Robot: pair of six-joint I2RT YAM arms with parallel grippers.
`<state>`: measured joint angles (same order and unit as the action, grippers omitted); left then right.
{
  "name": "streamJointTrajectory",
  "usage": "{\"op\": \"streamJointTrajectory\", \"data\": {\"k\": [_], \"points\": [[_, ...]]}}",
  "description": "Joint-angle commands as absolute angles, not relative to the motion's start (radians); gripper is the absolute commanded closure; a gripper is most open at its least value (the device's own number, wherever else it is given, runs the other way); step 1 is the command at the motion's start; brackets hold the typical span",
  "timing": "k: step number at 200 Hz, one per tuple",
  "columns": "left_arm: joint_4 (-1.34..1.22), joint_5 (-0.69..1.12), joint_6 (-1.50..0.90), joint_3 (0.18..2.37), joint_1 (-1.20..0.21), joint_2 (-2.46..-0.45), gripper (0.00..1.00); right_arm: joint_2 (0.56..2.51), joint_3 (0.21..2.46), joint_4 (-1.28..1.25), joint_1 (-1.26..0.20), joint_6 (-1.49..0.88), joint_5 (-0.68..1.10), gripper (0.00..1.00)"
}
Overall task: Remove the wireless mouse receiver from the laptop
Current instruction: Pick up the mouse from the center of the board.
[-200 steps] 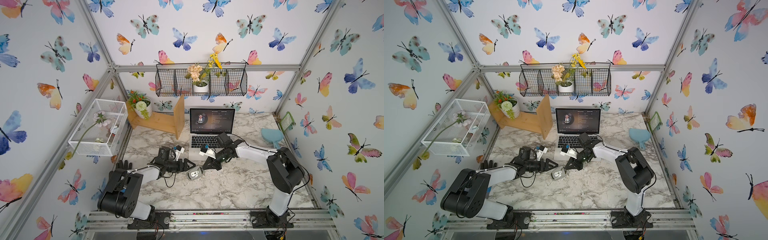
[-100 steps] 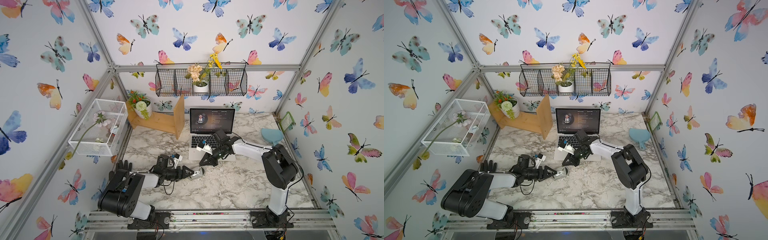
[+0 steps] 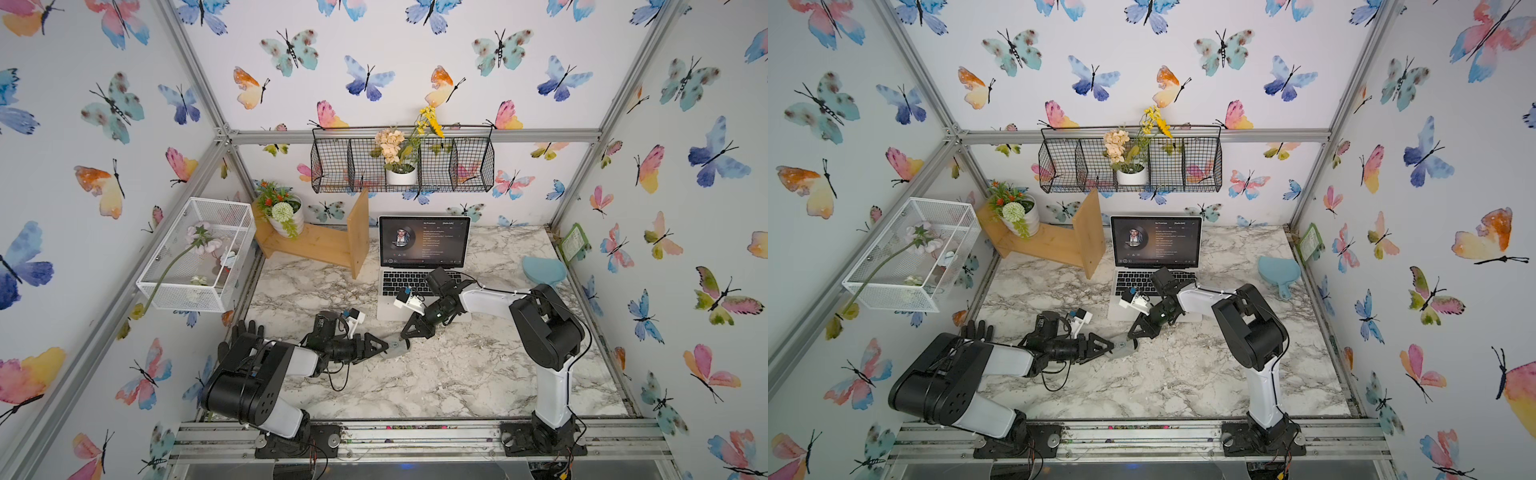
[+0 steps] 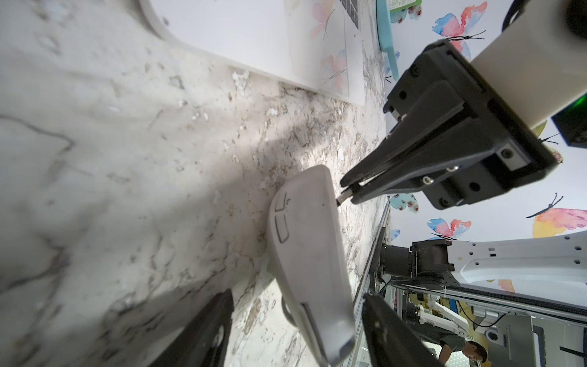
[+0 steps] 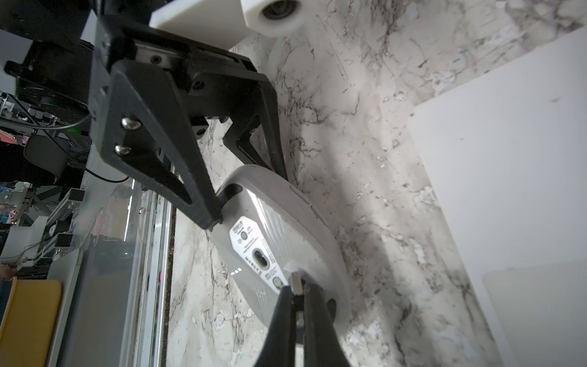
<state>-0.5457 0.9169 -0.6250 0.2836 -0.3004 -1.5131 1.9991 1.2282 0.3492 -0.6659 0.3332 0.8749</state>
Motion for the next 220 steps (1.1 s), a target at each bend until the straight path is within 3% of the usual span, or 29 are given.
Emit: {"op": "streamJointTrajectory", "data": {"k": [1,41,98,196,220], "points": [[-0.555,0.925,-0.65,0.258,-0.301,-1.516,0.32,2.008,1.192,0.328,-0.666,0.31,0.847,0.98],[-0.562,0.923,-0.66,0.273,-0.308,-1.528,0.39,1.989,1.171,0.31,-0.665,0.29,0.843,0.98],[-0.569,0.922,-0.66,0.291,-0.311,-1.567,0.62,1.95,1.144,0.287,-0.666,0.243,0.855,0.98],[-0.545,0.94,-0.651,0.365,-0.332,-1.583,0.57,1.947,1.107,0.219,-0.666,0.203,0.876,0.98],[-0.522,0.937,-0.639,0.371,-0.333,-1.578,0.5,1.953,1.097,0.198,-0.666,0.203,0.871,0.98]]}}
